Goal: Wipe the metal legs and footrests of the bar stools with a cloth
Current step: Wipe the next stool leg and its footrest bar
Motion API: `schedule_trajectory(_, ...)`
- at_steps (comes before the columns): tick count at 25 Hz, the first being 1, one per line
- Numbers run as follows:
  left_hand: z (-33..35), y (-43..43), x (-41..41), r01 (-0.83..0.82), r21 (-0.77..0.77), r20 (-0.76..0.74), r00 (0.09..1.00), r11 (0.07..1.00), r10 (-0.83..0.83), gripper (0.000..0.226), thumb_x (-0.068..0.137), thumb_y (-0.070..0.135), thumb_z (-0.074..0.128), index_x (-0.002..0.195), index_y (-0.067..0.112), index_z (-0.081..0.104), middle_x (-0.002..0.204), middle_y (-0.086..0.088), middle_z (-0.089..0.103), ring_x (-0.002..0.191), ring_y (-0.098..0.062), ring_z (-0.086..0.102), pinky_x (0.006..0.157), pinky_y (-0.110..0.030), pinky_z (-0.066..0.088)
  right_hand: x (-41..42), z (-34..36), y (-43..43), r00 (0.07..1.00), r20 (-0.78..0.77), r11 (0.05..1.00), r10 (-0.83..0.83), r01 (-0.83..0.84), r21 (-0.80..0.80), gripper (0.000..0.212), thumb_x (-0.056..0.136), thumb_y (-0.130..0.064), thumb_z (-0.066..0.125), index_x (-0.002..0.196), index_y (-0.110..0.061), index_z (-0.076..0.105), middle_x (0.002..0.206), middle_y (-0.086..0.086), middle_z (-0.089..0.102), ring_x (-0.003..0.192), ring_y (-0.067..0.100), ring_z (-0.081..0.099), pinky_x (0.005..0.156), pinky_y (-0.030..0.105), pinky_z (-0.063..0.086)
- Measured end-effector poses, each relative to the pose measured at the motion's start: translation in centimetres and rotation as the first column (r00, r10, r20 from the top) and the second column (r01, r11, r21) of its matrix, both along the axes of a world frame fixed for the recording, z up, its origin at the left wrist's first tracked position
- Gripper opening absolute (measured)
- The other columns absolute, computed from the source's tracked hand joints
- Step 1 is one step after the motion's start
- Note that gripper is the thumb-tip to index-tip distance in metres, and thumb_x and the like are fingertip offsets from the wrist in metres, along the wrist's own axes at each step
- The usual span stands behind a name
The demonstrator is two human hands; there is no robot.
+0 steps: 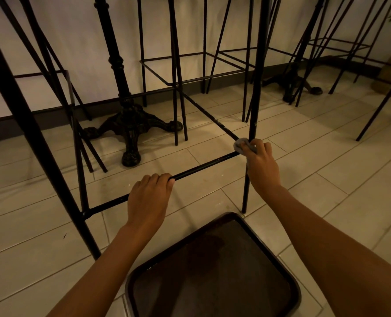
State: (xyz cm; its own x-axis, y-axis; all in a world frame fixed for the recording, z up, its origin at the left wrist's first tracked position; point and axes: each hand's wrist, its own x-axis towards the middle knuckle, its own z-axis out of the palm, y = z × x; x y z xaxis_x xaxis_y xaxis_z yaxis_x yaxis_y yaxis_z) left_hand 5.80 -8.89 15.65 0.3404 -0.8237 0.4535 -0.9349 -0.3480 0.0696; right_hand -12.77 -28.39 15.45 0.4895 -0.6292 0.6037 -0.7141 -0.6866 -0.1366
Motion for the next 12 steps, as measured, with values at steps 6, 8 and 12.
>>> schedule_trajectory(6, 0.1, -0.3, -0.3, -0.019, 0.007, -0.018, 1.000, 1.000, 0.019, 0.013, 0.088, 0.019, 0.056, 0.091, 0.010, 0.065, 0.071, -0.008, 0.067, 0.064, -0.026, 0.060, 0.055, -0.034, 0.048, -0.2, 0.6, 0.0, 1.000, -0.018, 1.000, 0.023, -0.022, 0.009, 0.065, 0.066, 0.021, 0.060, 0.124, -0.009, 0.054, 0.112, 0.017, 0.054, 0.095, 0.033, 0.049, 0.071, 0.037, 0.052)
schedule_trajectory(8, 0.2, -0.5, -0.5, -0.011, 0.004, -0.022, 1.000, 1.000, 0.011, 0.019, 0.090, 0.020, 0.050, 0.091, 0.009, 0.065, 0.072, -0.008, 0.068, 0.065, -0.026, 0.060, 0.056, -0.033, 0.048, -0.1, 0.6, 0.1, 0.999, -0.001, 0.999, 0.035, -0.035, 0.012, 0.065, 0.066, 0.021, 0.061, 0.124, -0.009, 0.055, 0.110, 0.017, 0.054, 0.094, 0.033, 0.050, 0.070, 0.036, 0.052)
schedule_trajectory(12, 1.4, -2.3, -2.1, 0.026, 0.022, -0.099, 0.995, 0.999, -0.024, 0.031, 0.095, 0.024, 0.041, 0.114, 0.008, 0.059, 0.102, -0.009, 0.068, 0.093, -0.026, 0.061, 0.079, -0.037, 0.049, -0.2, 0.8, -0.2, 0.998, -0.009, 0.996, 0.070, -0.069, 0.056, 0.062, 0.070, 0.018, 0.060, 0.124, -0.011, 0.054, 0.112, 0.016, 0.052, 0.098, 0.031, 0.048, 0.068, 0.034, 0.054)
